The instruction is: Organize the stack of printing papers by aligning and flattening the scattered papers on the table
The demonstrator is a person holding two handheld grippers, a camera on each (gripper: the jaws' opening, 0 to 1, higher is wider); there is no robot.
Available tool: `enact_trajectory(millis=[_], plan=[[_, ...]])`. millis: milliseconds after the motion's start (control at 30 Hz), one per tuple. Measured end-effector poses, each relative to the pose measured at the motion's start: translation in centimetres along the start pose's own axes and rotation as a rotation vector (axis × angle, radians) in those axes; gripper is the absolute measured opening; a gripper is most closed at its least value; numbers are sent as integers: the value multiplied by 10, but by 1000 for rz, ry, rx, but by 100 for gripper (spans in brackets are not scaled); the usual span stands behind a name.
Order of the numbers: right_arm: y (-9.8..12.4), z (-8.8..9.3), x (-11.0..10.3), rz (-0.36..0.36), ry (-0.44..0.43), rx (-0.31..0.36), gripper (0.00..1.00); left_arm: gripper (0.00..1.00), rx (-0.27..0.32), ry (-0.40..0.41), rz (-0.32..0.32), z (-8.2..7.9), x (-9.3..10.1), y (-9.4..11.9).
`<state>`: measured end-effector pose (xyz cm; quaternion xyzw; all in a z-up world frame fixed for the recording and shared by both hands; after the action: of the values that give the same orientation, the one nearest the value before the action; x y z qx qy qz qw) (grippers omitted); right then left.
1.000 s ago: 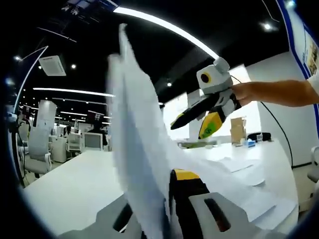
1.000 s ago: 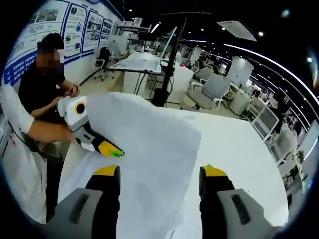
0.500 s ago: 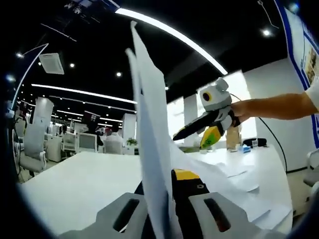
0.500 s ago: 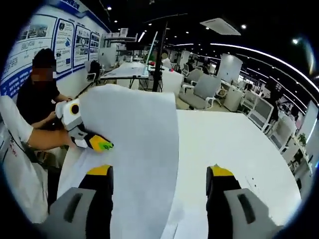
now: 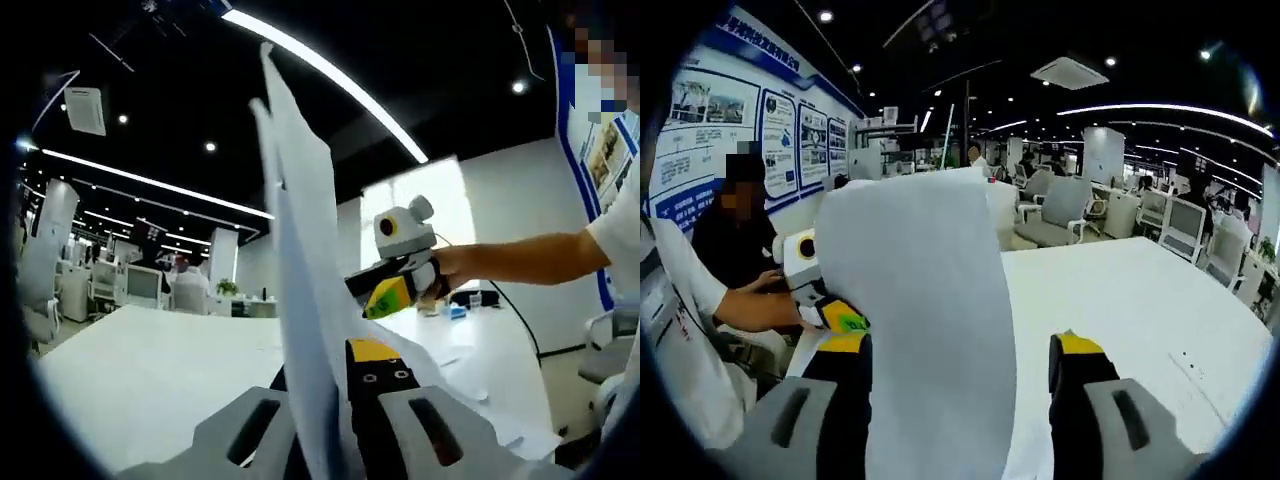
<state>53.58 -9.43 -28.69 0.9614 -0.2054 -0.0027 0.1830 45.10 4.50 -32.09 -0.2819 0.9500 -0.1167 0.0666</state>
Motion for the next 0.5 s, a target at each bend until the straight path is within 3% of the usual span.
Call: enact_trajectory(millis=[133,200,333,500], plan=[[8,-3,-1,-17,-38,60,65,6,-45,-40,72,-22,5,-18],[15,-8,-4,-26,-58,122,65,6,-70,-67,100,-30,7,-26],[27,-11,-2,-26,-84,201,65,6,-120,-100,146,-39,12,-39],[38,-7,0,-13,-117,264,66,6,-141,-108,179,-50,15,-54]])
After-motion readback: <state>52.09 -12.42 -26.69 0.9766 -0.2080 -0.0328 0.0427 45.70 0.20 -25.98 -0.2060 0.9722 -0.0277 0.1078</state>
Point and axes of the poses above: the point that each gripper's makers call its tool centre point, and the gripper's own axes: y roughly backward along the fingers, x roughly to its right, z roughly out of its underside, the point moved 6 cm from there along y, roughly backward along the fingers, and after that the axes turned 13 degrees about z, right-handed, at the moved point
